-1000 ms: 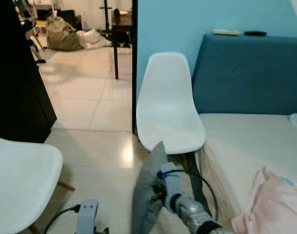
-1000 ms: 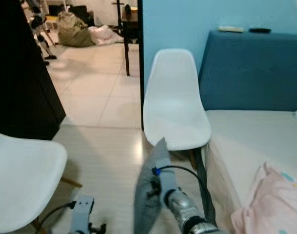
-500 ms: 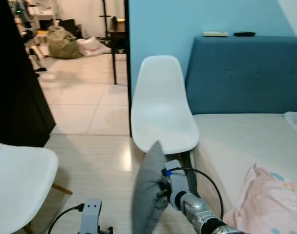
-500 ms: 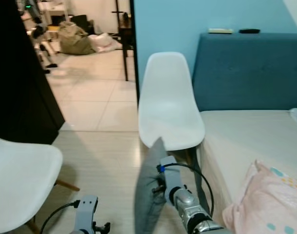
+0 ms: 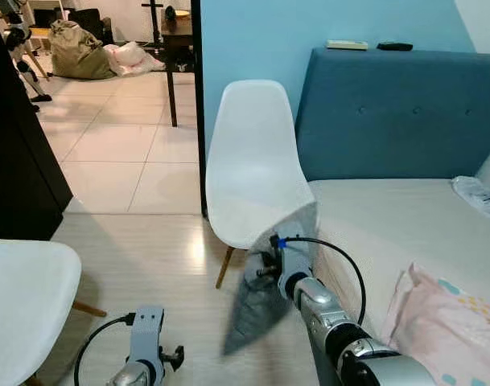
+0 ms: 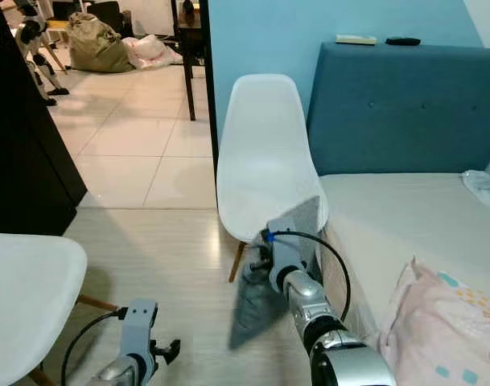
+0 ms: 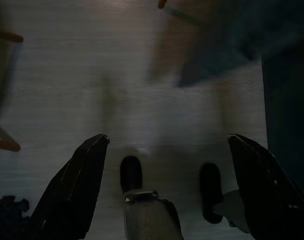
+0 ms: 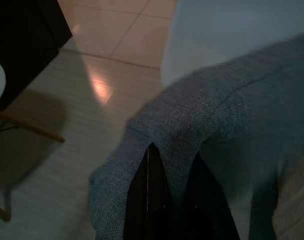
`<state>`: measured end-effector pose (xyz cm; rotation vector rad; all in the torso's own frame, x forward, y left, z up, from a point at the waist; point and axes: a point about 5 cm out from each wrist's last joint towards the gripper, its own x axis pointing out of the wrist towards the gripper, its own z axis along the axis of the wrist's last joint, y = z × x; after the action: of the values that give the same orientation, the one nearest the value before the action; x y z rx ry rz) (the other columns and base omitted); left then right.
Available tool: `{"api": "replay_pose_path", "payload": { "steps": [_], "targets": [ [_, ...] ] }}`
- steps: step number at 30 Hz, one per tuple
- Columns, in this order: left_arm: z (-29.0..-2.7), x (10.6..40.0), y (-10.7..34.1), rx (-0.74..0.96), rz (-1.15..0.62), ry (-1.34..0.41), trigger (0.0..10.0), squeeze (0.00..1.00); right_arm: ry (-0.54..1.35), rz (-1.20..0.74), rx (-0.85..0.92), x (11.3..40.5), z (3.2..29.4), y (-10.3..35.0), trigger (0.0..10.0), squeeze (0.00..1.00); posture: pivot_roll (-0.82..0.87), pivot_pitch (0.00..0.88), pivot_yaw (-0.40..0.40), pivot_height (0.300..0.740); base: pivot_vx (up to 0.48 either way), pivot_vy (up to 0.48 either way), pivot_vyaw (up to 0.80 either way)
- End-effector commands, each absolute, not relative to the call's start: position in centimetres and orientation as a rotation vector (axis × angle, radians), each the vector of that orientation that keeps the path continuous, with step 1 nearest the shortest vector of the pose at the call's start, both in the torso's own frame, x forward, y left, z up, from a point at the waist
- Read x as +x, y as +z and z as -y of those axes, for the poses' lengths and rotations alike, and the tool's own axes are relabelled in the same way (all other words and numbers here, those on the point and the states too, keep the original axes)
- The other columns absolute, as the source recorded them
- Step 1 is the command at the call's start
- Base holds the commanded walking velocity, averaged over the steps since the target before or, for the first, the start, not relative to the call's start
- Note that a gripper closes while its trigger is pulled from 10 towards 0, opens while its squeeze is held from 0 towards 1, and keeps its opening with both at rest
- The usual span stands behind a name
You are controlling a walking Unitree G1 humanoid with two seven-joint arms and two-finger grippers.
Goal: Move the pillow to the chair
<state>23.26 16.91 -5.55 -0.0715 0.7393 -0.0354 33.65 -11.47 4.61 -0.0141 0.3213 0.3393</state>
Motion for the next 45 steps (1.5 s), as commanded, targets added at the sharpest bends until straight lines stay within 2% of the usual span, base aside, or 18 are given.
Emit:
{"api": "replay_pose_path", "payload": {
  "steps": [1, 8, 21, 45],
  "targets": [
    [-16.7, 23.3, -5.5, -0.084, -0.733, -0.036, 10.0, 0.0, 0.337, -0.206, 0.009, 35.1, 11.2, 7.0, 10.0, 0.0, 0.05, 0.0, -0.045, 0.73, 0.0, 0.0, 0.0],
    [-16.4, 23.2, -5.6, -0.084, -0.735, -0.053, 10.0, 0.0, 0.333, -0.176, 0.028, 35.6, 11.2, 7.9, 10.0, 0.0, 0.05, 0.0, -0.042, 0.73, 0.214, 0.0, -0.54],
    [-15.8, 23.2, -5.6, -0.083, -0.732, -0.08, 10.0, 0.0, 0.394, -0.111, 0.063, 35.8, 10.2, 8.9, 10.0, 0.0, 0.06, 0.0, -0.041, 0.73, 0.304, 0.0, 0.0],
    [-15.2, 22.9, -5.8, -0.085, -0.736, -0.106, 10.0, 0.0, 0.378, -0.002, 0.113, 37.2, 10.4, 11.8, 10.0, 0.0, 0.06, 0.0, -0.045, 0.73, 0.382, 0.0, 0.0]
  ]
}}
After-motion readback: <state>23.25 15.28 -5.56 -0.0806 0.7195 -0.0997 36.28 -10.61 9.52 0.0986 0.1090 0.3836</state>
